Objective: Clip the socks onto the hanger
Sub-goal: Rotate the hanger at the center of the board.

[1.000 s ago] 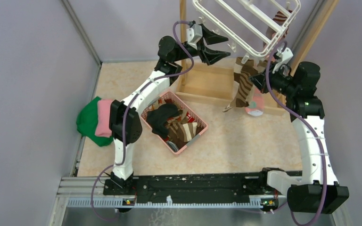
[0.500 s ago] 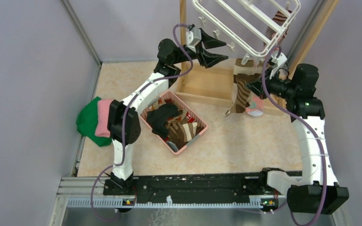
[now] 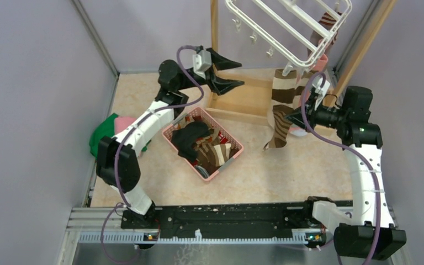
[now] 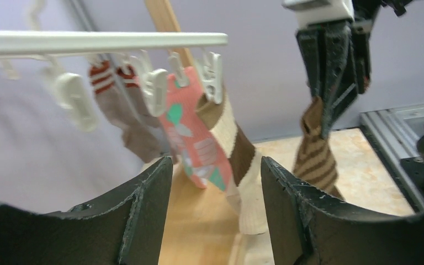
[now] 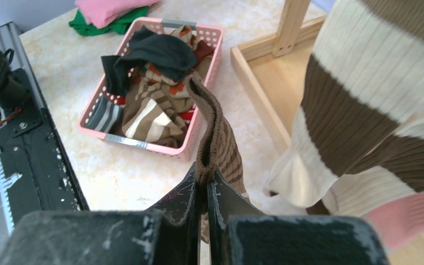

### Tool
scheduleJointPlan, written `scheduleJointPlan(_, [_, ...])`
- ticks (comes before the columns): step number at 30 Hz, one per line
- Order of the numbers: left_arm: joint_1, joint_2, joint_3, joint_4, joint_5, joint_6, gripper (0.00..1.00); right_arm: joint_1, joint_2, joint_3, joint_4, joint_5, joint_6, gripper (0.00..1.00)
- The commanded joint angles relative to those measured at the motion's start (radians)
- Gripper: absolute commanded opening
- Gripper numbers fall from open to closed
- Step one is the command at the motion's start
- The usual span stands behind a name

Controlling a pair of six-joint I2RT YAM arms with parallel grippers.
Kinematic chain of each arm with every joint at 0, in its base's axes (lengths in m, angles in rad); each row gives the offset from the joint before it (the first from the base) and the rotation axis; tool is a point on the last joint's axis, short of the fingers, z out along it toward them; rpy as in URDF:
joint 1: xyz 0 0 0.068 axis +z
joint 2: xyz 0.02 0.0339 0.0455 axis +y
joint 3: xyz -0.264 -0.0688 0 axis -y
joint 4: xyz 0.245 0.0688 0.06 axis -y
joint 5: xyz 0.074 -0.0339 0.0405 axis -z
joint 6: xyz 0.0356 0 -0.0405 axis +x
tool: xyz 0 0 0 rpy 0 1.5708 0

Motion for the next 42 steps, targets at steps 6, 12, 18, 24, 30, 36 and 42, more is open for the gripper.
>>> scheduleJointPlan(6, [0.181, -0.012, 0.056, 0.282, -0.131, -0.324, 0.72, -0.016, -0.024, -0.080, -0.027, -0.077, -0.100, 0.00])
scheduleJointPlan(12, [0.217, 0.132, 0.276, 0.209, -0.317, -0.735, 0.73, -0.016, -0.025, -0.097, -0.014, -0.084, -0.095, 0.00])
scheduleJointPlan(18, [0.215, 0.239, 0.385, 0.192, -0.466, -1.062, 0.67, -0.016, -0.027, -0.109, -0.007, -0.091, -0.093, 0.00])
scheduleJointPlan(24, [0.180, 0.251, 0.443, 0.047, -0.588, -1.098, 0.63, -0.016, -0.030, -0.111, -0.006, -0.091, -0.092, 0.00])
scheduleJointPlan(30, [0.150, 0.272, 0.517, -0.034, -0.644, -1.112, 0.62, -0.016, -0.030, -0.109, -0.004, -0.094, -0.090, 0.00])
scheduleJointPlan(36, [0.119, 0.302, 0.622, -0.151, -0.685, -1.087, 0.62, -0.017, -0.033, -0.110, -0.003, -0.095, -0.086, 0.00])
scheduleJointPlan(42, [0.095, 0.320, 0.689, -0.271, -0.748, -1.047, 0.57, -0.016, -0.033, -0.108, -0.005, -0.096, -0.085, 0.00])
